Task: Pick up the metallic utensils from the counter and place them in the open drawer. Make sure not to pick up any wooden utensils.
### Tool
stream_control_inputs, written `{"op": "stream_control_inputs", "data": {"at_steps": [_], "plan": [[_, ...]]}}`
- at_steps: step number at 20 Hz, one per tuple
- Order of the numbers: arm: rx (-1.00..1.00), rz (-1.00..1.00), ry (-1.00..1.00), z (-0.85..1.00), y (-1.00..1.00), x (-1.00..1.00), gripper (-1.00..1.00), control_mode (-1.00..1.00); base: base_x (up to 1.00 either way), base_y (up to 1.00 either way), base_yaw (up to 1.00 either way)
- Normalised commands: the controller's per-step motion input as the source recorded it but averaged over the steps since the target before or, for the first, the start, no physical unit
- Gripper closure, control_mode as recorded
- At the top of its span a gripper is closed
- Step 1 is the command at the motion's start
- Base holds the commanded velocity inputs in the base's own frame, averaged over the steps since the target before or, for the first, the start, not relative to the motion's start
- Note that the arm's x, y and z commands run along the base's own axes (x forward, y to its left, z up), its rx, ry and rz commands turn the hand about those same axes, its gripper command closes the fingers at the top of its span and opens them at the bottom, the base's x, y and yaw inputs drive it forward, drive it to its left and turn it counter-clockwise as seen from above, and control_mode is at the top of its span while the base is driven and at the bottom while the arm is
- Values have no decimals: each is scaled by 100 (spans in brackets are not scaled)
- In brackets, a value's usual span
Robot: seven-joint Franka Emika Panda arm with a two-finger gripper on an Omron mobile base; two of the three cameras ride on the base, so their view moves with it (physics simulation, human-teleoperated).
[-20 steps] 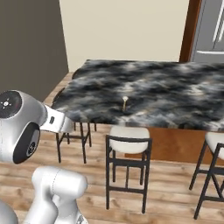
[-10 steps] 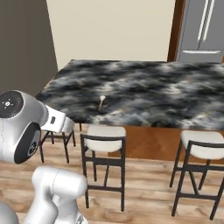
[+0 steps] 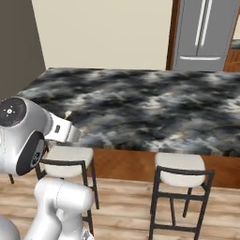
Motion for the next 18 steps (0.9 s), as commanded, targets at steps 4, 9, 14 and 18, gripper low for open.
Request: {"op": "stream_control_inputs", "data": {"at_steps": [4, 9, 14, 18], "plan": [[0, 0, 0, 0, 0, 0, 100, 100, -26, -100, 1], [0, 0, 0, 0, 0, 0, 100, 100, -7, -100, 1], [0, 0, 0, 0, 0, 0, 100, 100, 9, -100, 6], [0, 0, 0, 0, 0, 0, 100, 100, 3, -100, 8]]}}
